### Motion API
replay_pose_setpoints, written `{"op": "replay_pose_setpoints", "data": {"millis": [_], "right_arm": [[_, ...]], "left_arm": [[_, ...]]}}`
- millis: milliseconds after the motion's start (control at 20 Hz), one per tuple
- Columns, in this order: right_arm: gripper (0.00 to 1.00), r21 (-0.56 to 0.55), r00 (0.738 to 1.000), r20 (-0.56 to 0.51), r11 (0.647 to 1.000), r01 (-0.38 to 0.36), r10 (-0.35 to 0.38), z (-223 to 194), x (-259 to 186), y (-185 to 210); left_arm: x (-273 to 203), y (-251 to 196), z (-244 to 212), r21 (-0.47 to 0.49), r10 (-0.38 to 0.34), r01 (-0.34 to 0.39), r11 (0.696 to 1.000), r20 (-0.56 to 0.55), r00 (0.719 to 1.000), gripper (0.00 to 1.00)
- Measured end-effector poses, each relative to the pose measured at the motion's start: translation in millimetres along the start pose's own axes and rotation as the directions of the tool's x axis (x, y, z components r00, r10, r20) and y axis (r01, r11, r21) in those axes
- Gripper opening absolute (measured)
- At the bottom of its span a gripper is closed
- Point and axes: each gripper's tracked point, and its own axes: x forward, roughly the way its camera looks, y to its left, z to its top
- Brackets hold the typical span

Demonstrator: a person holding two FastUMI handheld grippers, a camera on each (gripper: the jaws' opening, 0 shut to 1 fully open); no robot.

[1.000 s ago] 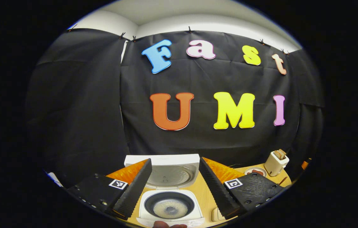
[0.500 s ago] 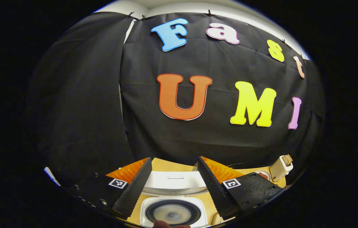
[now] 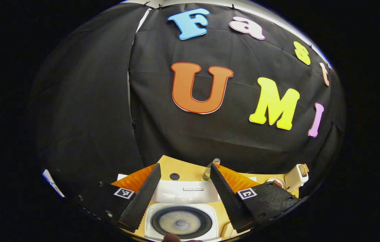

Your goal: Close the left gripper, press the button to open the rice cooker; take a wooden spoon from the chopstick holder with the right hand, scoop a spoonful of rice and pour it into the rice cooker, then put the wooden spoon back into the chopstick holder.

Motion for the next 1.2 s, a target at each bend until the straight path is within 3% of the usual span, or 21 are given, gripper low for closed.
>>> {"op": "replay_pose_setpoints", "data": {"millis": [200,350,500,750,1000,1200], "right_arm": [[1.0,-0.032,0.993,0.007,0.993,-0.114,0.115,5.8,3.5,55.5],[1.0,-0.049,0.983,0.015,0.982,-0.18,0.181,11.5,1.3,87.9],[1.0,-0.054,0.972,0.01,0.971,-0.232,0.233,9.7,-2.9,109.4],[0.99,-0.095,0.967,-0.03,0.963,-0.253,0.252,-1.3,-3.7,121.0],[1.0,-0.141,0.955,-0.064,0.944,-0.297,0.291,-12.6,-16.1,139.3],[1.0,-0.113,0.948,-0.085,0.942,-0.316,0.308,-18.9,-11.0,145.3]], "left_arm": [[-35.9,-5.0,-34.6,0.08,0.005,-0.003,0.997,-0.023,1.0,0.96],[-61.4,-16.7,-74.3,0.03,-0.044,0.047,0.998,-0.095,0.994,0.96],[-76.5,-17.3,-129.8,-0.025,-0.051,0.047,0.999,-0.179,0.983,0.95],[-85.4,-12.9,-200.5,-0.03,-0.038,0.032,0.999,-0.261,0.965,0.96],[-89.0,-5.2,-242.0,-0.067,-0.041,0.02,0.998,-0.321,0.946,0.96],[-85.3,0.9,-259.8,-0.047,-0.035,0.019,0.999,-0.353,0.935,0.96]]}}
